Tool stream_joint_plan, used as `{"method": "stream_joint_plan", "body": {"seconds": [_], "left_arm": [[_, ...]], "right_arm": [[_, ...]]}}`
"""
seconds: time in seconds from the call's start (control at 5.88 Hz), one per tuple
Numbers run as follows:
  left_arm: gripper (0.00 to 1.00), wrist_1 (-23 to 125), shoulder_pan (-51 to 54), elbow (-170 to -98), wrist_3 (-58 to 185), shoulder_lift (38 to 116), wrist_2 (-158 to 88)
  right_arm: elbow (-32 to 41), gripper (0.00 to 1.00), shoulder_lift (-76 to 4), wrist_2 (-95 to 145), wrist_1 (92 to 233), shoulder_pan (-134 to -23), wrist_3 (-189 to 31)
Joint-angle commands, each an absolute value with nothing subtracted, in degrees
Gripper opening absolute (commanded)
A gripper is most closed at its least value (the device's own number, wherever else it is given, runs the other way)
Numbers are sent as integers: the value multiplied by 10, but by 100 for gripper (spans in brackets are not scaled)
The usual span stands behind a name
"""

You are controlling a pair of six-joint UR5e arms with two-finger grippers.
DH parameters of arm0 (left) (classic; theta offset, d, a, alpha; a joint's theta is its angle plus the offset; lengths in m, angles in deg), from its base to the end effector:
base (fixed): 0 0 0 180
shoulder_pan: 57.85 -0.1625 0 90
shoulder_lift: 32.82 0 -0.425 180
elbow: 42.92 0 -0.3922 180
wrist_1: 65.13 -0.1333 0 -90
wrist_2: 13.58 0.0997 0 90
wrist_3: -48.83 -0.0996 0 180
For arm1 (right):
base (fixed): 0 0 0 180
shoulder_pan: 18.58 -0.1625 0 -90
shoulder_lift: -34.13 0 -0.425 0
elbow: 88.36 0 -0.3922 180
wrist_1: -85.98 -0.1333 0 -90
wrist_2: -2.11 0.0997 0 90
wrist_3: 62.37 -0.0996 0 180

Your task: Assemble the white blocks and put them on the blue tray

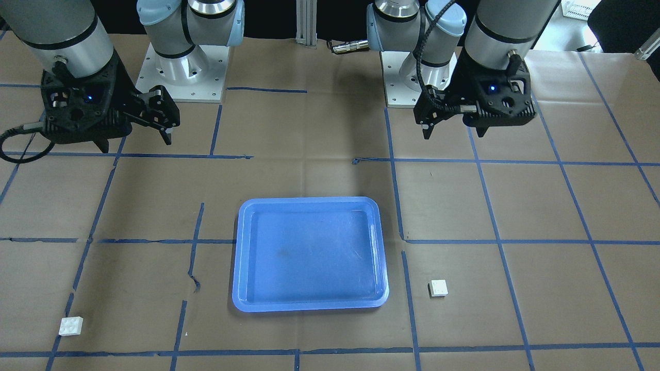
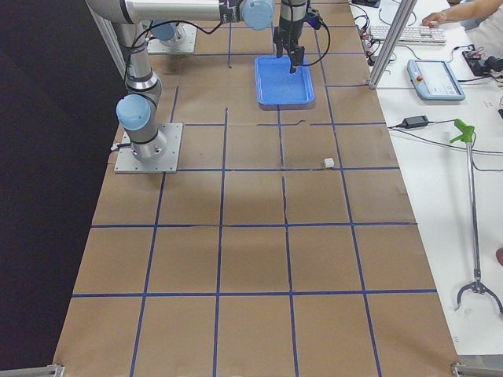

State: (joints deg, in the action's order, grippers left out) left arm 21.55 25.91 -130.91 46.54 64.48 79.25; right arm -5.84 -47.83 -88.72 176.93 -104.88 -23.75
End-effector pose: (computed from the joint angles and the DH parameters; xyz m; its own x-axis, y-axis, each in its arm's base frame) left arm -0.0688 -0.5515 0.4450 -0.9966 -0.0671 -0.0479 -0.0689 0.9970 0.0363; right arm 0.0960 -0.5594 0.4806 -0.8199 -0.5723 0.0156 -0.5724 0.8200 0.0037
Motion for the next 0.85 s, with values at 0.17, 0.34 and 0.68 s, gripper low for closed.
{"method": "stream_joint_plan", "body": {"seconds": [0.17, 0.34, 0.68], "left_arm": [[99, 60, 232, -1331, 429, 761, 789], [99, 5, 232, -1340, 424, 795, 787], [99, -71, 238, -1371, 430, 843, 786]], "right_arm": [[-85, 99, -415, -860, 1804, -968, 179], [-126, 99, -371, -858, 1805, -940, 321], [-287, 99, -237, -810, 1795, -890, 480]]}}
